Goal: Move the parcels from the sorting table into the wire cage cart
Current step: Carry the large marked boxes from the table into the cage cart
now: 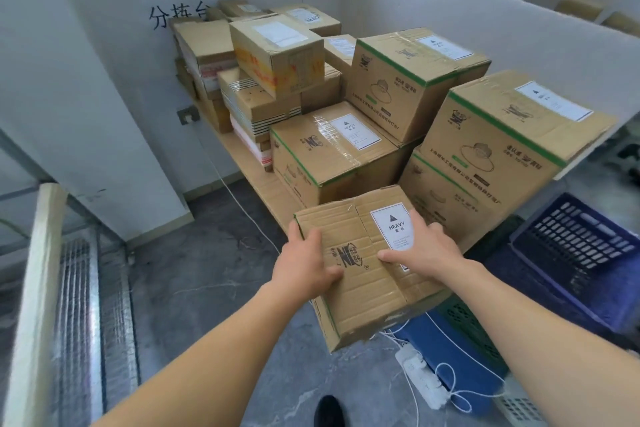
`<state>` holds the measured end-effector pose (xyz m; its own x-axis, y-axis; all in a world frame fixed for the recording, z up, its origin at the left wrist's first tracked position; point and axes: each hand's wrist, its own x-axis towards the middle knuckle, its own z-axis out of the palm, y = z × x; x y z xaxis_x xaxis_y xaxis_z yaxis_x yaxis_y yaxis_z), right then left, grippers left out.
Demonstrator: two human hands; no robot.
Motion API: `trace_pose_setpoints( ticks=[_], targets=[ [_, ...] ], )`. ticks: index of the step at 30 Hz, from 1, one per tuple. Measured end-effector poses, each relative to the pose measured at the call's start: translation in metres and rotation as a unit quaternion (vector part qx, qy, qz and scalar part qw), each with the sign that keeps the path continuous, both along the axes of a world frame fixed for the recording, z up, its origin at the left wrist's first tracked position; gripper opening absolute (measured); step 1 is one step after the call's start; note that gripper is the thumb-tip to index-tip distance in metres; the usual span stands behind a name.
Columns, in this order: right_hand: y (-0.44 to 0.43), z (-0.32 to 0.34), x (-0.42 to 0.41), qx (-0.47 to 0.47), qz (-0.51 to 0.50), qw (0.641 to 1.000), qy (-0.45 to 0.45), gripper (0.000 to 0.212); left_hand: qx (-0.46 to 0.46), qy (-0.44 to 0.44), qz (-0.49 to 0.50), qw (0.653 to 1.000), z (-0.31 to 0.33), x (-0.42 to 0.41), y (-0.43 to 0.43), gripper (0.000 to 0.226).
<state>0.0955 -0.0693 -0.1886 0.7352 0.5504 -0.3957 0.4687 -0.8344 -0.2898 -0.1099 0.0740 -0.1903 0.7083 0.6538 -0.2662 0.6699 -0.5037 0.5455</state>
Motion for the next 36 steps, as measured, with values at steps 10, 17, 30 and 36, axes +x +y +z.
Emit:
trace_pose_setpoints(
  ticks=[10, 17, 30, 36],
  targets=[
    [0.017, 0.003, -0.097, 0.088, 0.042, 0.994, 0.039, 0.107, -0.104, -0.077, 0.117, 0.985, -0.012, -0.103, 0.009, 0.087],
    [0.069, -0.006, -0.175, 0.103, 0.042, 0.992, 0.055, 0.098, -0.124, -0.079, 0.224, 0.963, -0.012, -0.191, 0.047, 0.061],
    [0.246, 0.021, -0.322, 0.158, 0.220, 0.954, 0.128, 0.059, -0.071, -0.136, 0.448, 0.881, 0.020, -0.380, 0.133, 0.083],
    [0.328, 0.037, -0.383, 0.167, 0.313, 0.918, 0.178, 0.047, -0.055, -0.167, 0.542, 0.822, 0.026, -0.443, 0.156, 0.085]
  ],
)
